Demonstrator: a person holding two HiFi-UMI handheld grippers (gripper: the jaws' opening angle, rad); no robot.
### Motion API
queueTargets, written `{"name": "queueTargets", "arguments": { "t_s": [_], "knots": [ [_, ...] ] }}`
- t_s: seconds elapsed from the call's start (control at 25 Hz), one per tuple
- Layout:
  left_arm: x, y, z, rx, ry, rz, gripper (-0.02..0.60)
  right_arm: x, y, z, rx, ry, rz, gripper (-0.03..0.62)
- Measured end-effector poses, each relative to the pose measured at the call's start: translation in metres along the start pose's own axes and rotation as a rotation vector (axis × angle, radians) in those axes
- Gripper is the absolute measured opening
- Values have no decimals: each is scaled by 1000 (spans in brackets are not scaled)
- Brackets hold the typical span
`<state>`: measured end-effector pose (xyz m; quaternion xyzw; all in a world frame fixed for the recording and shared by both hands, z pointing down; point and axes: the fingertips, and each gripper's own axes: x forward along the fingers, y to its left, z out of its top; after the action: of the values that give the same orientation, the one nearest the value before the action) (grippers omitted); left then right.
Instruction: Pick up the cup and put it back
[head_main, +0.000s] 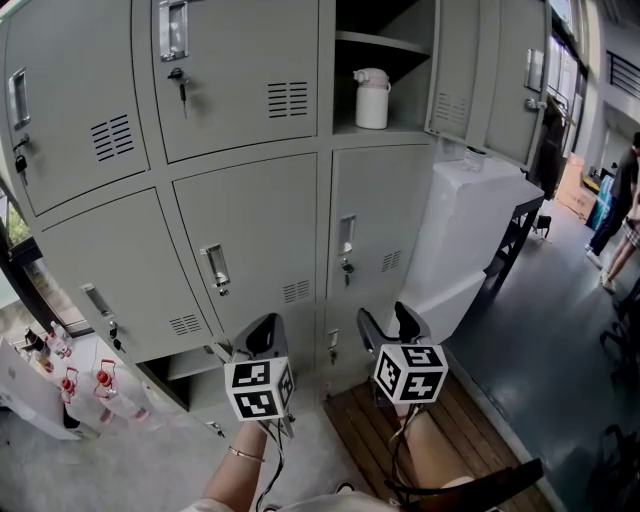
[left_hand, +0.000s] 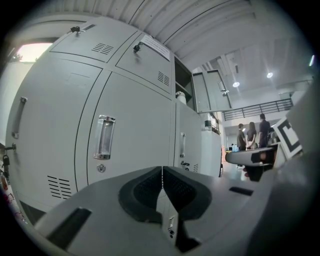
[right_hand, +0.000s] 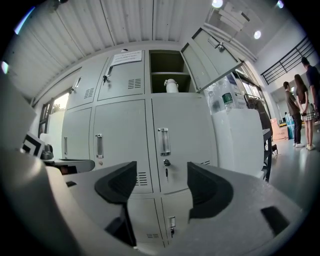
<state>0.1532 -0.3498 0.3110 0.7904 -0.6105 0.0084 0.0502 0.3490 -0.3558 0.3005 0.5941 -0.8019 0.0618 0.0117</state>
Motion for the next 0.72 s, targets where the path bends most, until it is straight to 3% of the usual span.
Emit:
{"name": "queueTargets", "arguments": {
  "t_s": [0.2,0.72],
  "knots": [
    [2,2,2,10,-2,-2,11,3,0,1,5,-3,-4,368],
    [9,6,20,29,-21,32,11,20,-4,31,-17,-26,4,374]
  ]
}}
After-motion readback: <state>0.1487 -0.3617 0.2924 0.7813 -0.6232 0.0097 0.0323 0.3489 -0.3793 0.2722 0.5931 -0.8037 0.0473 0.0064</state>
